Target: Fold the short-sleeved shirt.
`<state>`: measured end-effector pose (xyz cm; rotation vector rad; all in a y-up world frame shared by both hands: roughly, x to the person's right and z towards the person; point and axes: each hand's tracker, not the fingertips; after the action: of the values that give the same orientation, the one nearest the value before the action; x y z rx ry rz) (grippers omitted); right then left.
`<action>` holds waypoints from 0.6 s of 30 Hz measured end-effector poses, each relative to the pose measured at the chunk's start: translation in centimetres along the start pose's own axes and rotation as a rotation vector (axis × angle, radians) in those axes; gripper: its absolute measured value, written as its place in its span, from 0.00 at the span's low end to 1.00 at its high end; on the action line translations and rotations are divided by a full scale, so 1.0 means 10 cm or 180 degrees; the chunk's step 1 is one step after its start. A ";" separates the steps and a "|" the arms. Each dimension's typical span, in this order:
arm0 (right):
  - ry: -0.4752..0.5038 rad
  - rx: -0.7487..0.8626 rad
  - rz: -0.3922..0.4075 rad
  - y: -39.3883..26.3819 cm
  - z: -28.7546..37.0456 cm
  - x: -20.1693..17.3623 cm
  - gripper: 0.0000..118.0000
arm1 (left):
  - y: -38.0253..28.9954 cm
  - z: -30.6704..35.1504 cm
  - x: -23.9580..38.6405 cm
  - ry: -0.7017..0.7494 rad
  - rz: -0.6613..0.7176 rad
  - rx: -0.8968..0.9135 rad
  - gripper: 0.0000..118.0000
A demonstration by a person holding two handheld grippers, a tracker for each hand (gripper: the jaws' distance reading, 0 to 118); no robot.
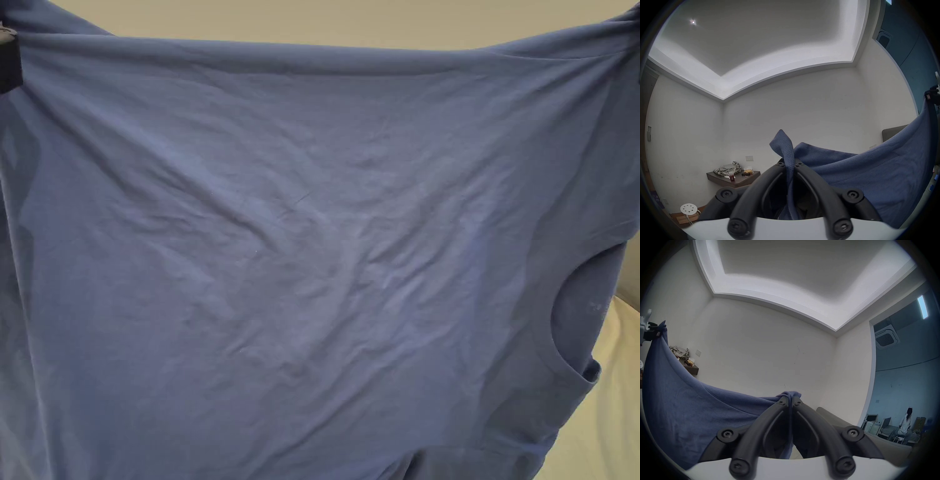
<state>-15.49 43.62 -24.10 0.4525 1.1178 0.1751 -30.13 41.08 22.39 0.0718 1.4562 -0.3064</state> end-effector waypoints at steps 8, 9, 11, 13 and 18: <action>-0.0097 -0.0099 0.0407 -0.22 -0.57 -0.14 0.01 | -0.23 -0.64 0.07 -0.0110 -0.0089 -0.0240 0.02; -0.0113 -0.0111 0.0446 -0.24 -0.67 -0.14 0.01 | -0.26 -0.73 0.10 -0.0124 -0.0105 -0.0260 0.02; -0.0157 -0.0119 0.0506 -0.30 -0.86 -0.17 0.01 | -0.31 -0.93 0.17 -0.0152 -0.0110 -0.0312 0.02; -0.0267 -0.0158 0.0739 -0.37 -1.09 -0.23 0.01 | -0.36 -1.18 0.20 -0.0203 -0.0065 -0.0371 0.02; -0.0312 -0.0221 0.0858 -0.57 -1.69 -0.30 0.01 | -0.47 -1.67 0.49 -0.0204 -0.0116 -0.0429 0.02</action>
<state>-32.46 41.93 -30.16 0.5432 0.9490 0.4222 -47.03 39.70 16.17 -0.0728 1.4122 -0.2374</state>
